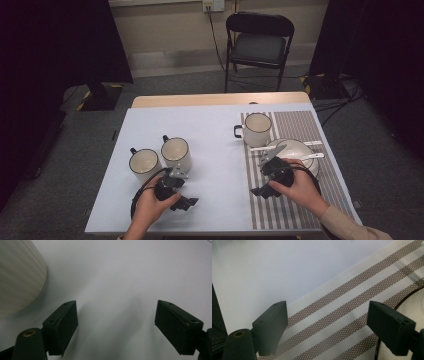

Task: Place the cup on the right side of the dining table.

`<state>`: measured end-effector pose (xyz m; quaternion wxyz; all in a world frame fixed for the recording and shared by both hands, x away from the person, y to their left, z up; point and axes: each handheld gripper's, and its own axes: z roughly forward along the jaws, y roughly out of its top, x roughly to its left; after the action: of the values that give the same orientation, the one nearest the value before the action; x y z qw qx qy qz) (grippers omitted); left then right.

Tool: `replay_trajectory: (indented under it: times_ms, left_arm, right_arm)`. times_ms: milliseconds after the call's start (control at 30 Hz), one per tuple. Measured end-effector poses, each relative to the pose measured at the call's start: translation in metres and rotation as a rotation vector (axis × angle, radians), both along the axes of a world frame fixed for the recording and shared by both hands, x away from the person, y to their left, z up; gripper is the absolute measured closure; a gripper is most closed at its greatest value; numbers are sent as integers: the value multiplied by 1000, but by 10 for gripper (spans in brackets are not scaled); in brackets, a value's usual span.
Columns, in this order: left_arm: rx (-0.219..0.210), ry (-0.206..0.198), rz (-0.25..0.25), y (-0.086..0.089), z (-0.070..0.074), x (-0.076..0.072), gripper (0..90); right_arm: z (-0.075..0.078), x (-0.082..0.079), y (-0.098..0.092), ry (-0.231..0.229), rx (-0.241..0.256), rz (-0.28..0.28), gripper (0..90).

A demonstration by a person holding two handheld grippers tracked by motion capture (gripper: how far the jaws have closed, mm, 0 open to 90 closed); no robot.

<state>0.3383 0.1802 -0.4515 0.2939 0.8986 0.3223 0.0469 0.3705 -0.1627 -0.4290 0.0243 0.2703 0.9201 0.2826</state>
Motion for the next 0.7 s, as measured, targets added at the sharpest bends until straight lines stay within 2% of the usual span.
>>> replay_trajectory:
  times_ms: [700]
  left_arm:
    - [11, 3, 15, 13, -2, -8, 184]
  right_arm:
    - [-9, -10, -8, 18, 16, -1, 168]
